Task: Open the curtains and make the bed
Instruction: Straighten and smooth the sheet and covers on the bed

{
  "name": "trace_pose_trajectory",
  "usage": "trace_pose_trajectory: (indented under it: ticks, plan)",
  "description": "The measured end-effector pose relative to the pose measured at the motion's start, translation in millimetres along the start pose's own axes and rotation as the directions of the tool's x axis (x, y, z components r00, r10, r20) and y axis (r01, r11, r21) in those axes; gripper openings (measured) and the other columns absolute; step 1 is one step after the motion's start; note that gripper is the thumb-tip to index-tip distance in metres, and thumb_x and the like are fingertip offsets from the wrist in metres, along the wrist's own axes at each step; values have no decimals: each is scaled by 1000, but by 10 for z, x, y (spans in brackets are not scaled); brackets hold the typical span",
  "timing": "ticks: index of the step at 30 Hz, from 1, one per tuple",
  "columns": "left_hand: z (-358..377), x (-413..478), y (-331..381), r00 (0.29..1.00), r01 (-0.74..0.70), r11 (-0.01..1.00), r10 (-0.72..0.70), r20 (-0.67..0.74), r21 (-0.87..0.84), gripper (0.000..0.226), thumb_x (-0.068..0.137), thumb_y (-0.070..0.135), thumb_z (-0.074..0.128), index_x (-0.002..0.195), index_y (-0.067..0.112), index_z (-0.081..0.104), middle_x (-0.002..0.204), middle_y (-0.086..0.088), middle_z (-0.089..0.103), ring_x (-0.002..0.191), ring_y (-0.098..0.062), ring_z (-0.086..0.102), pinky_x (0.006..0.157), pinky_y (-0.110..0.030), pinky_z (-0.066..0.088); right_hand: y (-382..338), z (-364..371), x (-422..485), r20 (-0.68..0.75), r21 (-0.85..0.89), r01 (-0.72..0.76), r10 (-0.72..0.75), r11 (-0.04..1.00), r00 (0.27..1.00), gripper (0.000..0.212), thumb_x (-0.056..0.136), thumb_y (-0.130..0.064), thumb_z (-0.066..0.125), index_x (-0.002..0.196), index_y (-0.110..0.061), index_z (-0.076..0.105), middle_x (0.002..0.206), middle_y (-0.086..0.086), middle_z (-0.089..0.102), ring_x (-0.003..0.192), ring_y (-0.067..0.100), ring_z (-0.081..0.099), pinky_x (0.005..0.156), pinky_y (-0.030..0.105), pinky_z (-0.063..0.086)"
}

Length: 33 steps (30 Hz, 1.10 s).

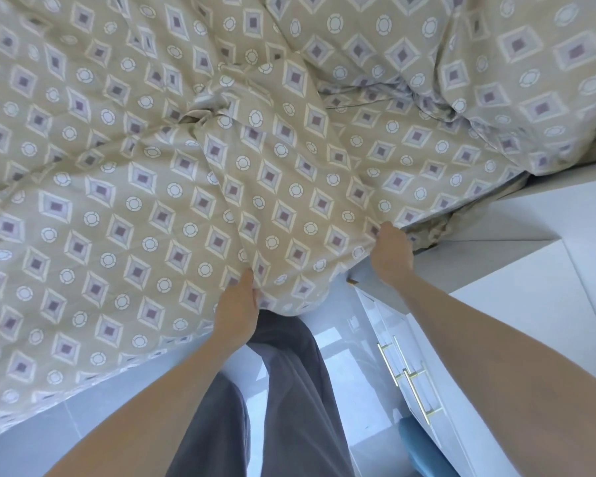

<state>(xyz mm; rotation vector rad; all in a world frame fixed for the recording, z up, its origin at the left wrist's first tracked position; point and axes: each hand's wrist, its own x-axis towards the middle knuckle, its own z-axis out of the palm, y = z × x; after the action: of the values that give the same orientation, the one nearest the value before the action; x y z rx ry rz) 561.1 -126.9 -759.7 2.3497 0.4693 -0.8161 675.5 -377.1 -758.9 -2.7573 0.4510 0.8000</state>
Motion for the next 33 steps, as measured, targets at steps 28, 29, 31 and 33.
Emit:
trace_pose_trajectory:
  ticks: [28, 29, 31, 33]
  plan:
    - [-1412, -481, 211, 926, 358, 539, -311, 215, -762, 36, 96, 10, 44, 132, 15, 49, 84, 3, 50, 71, -11, 51, 81, -31, 46, -1521, -407, -1010, 204, 714, -186, 53, 675, 977, 33, 92, -8, 44, 124, -16, 44, 100, 6, 53, 80, 20, 51, 67, 31, 44]
    - [-1598, -648, 100, 933, 326, 509, -307, 186, -796, 36, 96, 10, 45, 131, 15, 50, 83, 4, 50, 70, -11, 51, 82, -32, 46, -1704, -474, -1177, 200, 703, -142, -3, 697, 980, 33, 92, -8, 44, 124, -17, 44, 102, 6, 54, 80, 20, 52, 69, 33, 46]
    - [-1869, -861, -45, 946, 269, 470, -295, 138, -841, 35, 97, 11, 46, 131, 14, 50, 85, 3, 52, 72, -13, 54, 75, -29, 47, -1959, -582, -1402, 197, 690, -92, -64, 718, 978, 31, 91, -9, 45, 120, -18, 44, 103, 6, 55, 79, 20, 55, 78, 38, 48]
    - [-2215, -1208, -310, 951, 200, 441, -302, 66, -875, 34, 97, 13, 47, 132, 15, 49, 98, -1, 55, 81, -16, 57, 73, -29, 48, -2282, -664, -1750, 192, 684, -18, -157, 729, 969, 30, 89, -8, 45, 117, -20, 45, 98, 5, 56, 80, 21, 56, 83, 41, 50]
